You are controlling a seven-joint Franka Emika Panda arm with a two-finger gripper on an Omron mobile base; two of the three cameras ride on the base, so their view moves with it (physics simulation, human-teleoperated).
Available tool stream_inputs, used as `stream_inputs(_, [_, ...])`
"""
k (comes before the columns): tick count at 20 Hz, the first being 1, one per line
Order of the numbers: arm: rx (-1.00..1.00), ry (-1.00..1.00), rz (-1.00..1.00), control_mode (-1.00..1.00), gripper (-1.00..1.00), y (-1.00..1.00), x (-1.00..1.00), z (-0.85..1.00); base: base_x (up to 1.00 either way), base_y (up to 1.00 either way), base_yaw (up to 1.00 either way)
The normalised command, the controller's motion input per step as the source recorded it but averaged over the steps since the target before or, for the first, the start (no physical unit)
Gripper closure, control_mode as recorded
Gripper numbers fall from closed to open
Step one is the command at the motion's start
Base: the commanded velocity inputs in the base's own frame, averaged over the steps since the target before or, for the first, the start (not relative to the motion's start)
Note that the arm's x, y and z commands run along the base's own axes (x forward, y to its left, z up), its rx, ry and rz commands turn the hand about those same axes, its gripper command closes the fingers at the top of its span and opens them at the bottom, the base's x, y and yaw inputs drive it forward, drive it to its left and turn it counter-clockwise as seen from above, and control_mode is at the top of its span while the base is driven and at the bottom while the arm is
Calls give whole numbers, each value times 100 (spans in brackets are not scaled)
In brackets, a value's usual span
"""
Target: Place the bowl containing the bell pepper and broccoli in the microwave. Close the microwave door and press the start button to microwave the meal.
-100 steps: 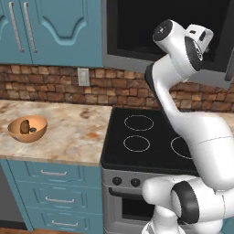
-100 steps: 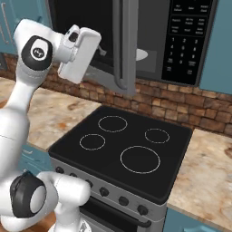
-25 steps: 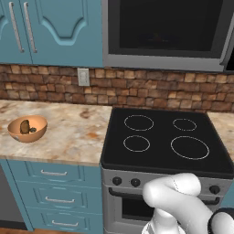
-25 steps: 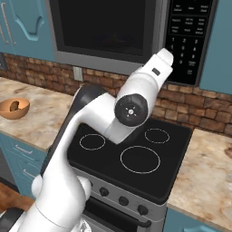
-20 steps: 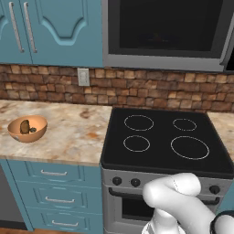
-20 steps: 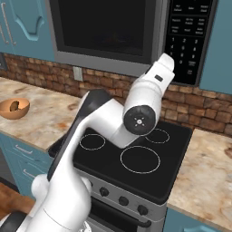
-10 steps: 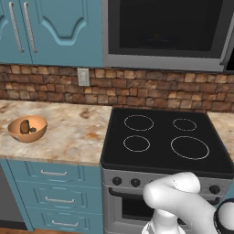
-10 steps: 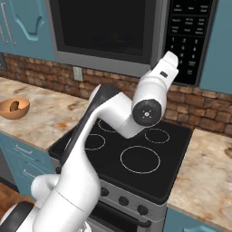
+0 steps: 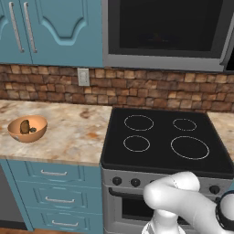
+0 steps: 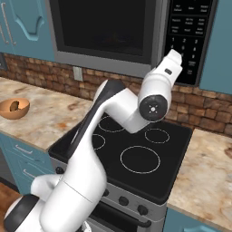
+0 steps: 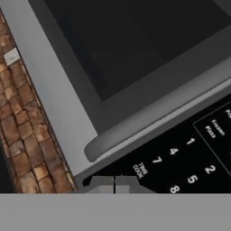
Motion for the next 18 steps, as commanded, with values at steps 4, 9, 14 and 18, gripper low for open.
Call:
stream_inputs(4, [0,1,2,-100,100,-8,28,-1,0,0,0])
stream_inputs(9, [0,0,2,-100,100,-18,28,-3,0,0,0])
stream_inputs(14, [0,0,2,-100,100,-14,21,-12,0,0,0])
stream_inputs(18, [0,0,2,-100,100,-18,24,-5,0,0,0])
